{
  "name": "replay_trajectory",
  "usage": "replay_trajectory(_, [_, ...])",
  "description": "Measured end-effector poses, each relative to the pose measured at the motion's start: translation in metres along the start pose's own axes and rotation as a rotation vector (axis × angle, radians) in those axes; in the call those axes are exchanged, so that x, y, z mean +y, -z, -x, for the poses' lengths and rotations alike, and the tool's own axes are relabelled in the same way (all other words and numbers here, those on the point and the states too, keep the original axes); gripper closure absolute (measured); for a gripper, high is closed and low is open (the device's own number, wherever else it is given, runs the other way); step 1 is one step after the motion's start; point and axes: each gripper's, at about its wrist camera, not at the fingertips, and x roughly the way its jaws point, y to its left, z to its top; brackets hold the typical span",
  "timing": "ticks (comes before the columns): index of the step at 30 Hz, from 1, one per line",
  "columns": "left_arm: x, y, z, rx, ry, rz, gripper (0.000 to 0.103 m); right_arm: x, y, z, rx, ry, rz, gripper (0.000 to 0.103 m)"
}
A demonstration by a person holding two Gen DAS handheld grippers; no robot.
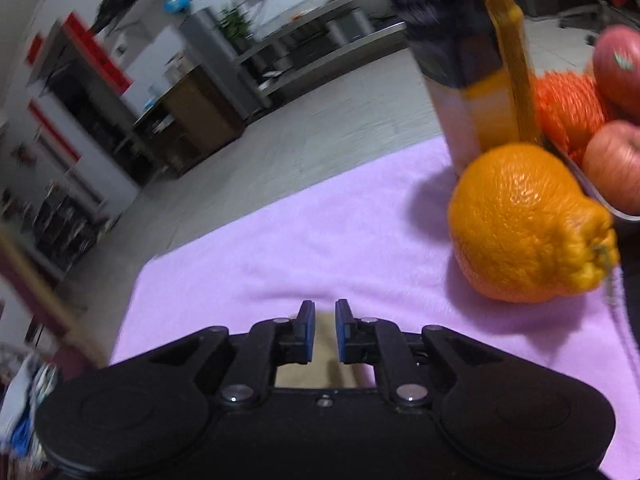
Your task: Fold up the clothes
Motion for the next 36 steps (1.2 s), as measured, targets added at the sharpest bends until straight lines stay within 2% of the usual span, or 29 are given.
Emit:
replay_trajectory(1, [0.001,-0.003,0.001,0.014,-0.010,0.011,0.064,0.006,0.004,0.020,0.015,-0.001,0.040,0.089])
replay_trajectory(4, [0.002,-0.009,0.023,0.026,-0.081,0.050,0.066,0.021,0.020,0.083,0.050,0.024,0.156,0.061])
replay_trajectory(7, [0.006,0.002,0.065,-0.029,-0.077,0.085,0.060,0.026,0.043,0.146,0.049,0.095,0.231,0.053])
replay_trajectory(9, [0.012,0.018,0.095,-0.054,-0.062,0.127,0.055,0.026,0.064,0.176,0.047,0.102,0.208,0.050])
replay_trajectory(10, [0.015,0.027,0.109,-0.060,-0.070,0.143,0.053,0.023,0.077,0.183,0.059,0.081,0.159,0.046])
replay_trajectory(13, [0.023,0.054,0.137,-0.045,-0.104,0.187,0.054,0.016,0.118,0.189,0.104,0.007,-0.004,0.045])
replay_trajectory(15, [0.027,0.074,0.150,-0.029,-0.125,0.212,0.056,0.013,0.150,0.180,0.139,-0.042,-0.111,0.046])
replay_trajectory(16, [0.029,0.084,0.156,-0.022,-0.126,0.227,0.059,0.013,0.165,0.171,0.150,-0.055,-0.149,0.054])
replay_trajectory(17, [0.031,0.093,0.160,-0.014,-0.128,0.242,0.061,0.013,0.178,0.161,0.165,-0.064,-0.181,0.070])
replay_trajectory(18, [0.033,0.100,0.162,-0.006,-0.132,0.258,0.062,0.014,0.189,0.150,0.185,-0.083,-0.201,0.077])
replay_trajectory(20, [0.035,0.107,0.161,-0.008,-0.126,0.277,0.071,0.016,0.209,0.129,0.227,-0.125,-0.235,0.079])
replay_trajectory(24, [0.031,0.110,0.133,0.032,-0.216,0.212,0.071,0.021,0.233,0.084,0.334,-0.257,-0.314,0.079])
replay_trajectory(25, [0.036,0.113,0.124,0.056,-0.230,0.238,0.067,0.021,0.238,0.077,0.349,-0.252,-0.315,0.079])
replay_trajectory(26, [0.041,0.117,0.116,0.073,-0.239,0.267,0.061,0.020,0.244,0.070,0.363,-0.239,-0.313,0.086])
replay_trajectory(27, [0.048,0.120,0.117,0.062,-0.227,0.309,0.059,0.016,0.247,0.066,0.358,-0.207,-0.294,0.098])
replay_trajectory(28, [0.055,0.123,0.119,0.061,-0.212,0.347,0.058,0.008,0.248,0.069,0.337,-0.191,-0.302,0.103])
replay_trajectory(31, [0.067,0.127,0.136,0.055,-0.199,0.416,0.059,-0.019,0.247,0.087,0.260,-0.154,-0.353,0.103])
replay_trajectory(33, [0.067,0.130,0.154,0.020,-0.202,0.442,0.062,-0.035,0.243,0.103,0.219,-0.124,-0.406,0.103])
replay_trajectory(35, [0.066,0.131,0.171,-0.016,-0.204,0.452,0.075,-0.039,0.241,0.120,0.181,-0.050,-0.409,0.100])
replay_trajectory(36, [0.064,0.131,0.178,-0.030,-0.214,0.442,0.076,-0.040,0.239,0.128,0.162,-0.011,-0.408,0.096])
